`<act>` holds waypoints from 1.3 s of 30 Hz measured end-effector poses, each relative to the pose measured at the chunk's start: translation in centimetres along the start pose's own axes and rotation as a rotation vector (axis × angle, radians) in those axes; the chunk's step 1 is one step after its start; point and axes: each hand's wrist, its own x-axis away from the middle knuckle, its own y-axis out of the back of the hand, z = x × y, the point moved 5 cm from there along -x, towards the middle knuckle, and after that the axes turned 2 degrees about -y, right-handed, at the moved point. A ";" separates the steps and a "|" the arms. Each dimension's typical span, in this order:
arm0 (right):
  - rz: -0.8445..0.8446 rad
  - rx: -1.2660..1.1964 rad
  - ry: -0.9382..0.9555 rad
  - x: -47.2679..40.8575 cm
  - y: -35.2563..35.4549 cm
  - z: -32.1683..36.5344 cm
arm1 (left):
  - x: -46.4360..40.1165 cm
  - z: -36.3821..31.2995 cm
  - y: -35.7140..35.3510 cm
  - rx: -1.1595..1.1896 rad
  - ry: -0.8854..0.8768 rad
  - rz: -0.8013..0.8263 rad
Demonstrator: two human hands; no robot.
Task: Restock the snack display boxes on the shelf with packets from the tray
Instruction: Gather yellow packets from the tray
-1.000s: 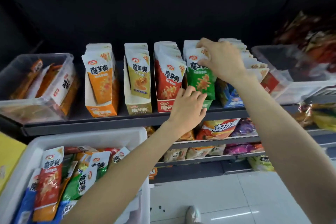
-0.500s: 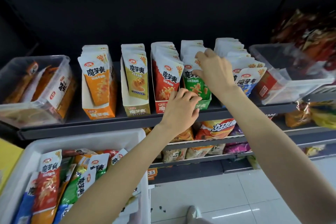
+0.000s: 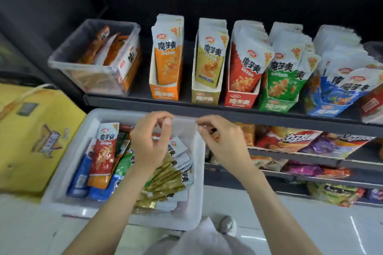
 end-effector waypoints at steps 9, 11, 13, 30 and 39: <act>0.739 0.463 0.012 -0.7 -16.8 -0.4 | 9.2 14.3 7.7 -0.520 0.469 0.761; 0.774 0.590 0.015 -1.1 -19.1 -0.8 | 10.0 14.6 7.3 -0.536 0.445 0.880; 0.775 0.684 0.105 -1.5 -20.7 -0.2 | 10.4 14.6 6.6 -0.565 0.397 0.956; 0.273 -0.424 -0.371 -3.8 -12.1 4.3 | 3.4 10.6 8.6 0.008 0.582 0.364; 0.198 -0.591 -0.374 -1.0 -3.6 2.9 | 1.0 2.2 3.4 0.365 0.579 0.543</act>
